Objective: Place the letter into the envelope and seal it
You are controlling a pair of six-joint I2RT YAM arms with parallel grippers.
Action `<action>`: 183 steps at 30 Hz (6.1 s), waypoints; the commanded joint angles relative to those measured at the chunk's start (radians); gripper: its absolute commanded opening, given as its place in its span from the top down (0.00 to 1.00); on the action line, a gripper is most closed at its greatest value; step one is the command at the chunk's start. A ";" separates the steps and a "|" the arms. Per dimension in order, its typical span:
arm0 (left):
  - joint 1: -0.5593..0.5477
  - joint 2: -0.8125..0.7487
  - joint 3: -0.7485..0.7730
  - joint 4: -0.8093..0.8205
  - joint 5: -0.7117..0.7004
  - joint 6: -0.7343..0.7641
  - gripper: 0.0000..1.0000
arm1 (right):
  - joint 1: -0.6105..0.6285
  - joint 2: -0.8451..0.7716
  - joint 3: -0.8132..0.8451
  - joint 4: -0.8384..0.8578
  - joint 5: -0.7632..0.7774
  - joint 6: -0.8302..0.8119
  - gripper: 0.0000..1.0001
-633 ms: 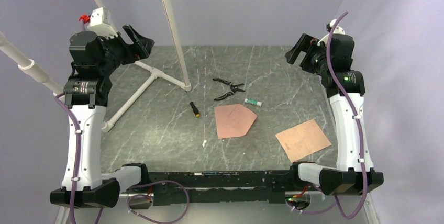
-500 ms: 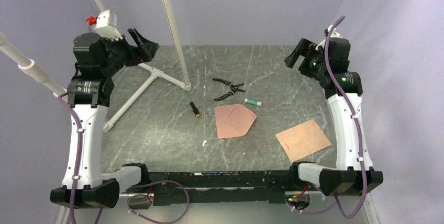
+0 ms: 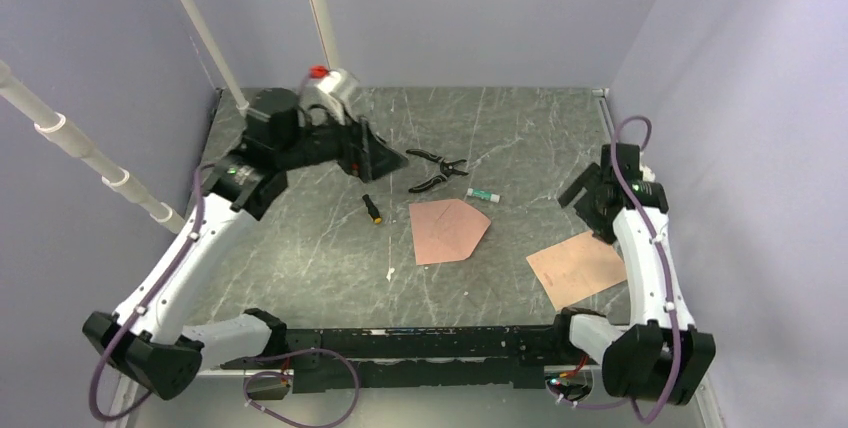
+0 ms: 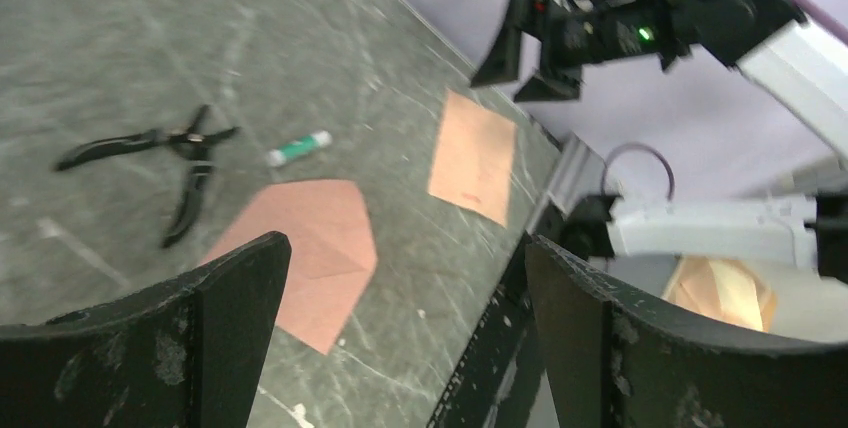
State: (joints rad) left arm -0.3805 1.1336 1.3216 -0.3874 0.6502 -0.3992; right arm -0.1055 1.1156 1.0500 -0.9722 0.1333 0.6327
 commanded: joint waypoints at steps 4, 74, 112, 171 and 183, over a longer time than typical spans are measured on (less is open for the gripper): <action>-0.319 0.150 0.091 -0.046 -0.164 0.138 0.07 | -0.164 -0.138 -0.225 0.003 -0.001 0.129 0.27; -0.470 1.080 0.528 0.017 -0.120 -0.209 0.17 | -0.277 0.162 -0.391 0.345 -0.275 0.060 0.30; -0.591 1.071 -0.052 0.627 -0.203 -0.941 0.18 | -0.278 0.065 -0.528 0.283 -0.418 0.268 0.52; -0.438 0.698 0.813 -0.567 -0.023 0.658 0.98 | -0.181 -0.034 0.192 0.616 -1.140 -0.154 0.06; -0.388 0.689 1.042 -0.807 -0.107 0.842 0.97 | -0.009 -0.019 0.281 0.546 -1.284 -0.569 0.01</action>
State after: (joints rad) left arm -0.7788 1.8595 2.3241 -1.1007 0.5663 0.3557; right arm -0.1829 1.0538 1.2633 -0.3153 -1.0580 0.3153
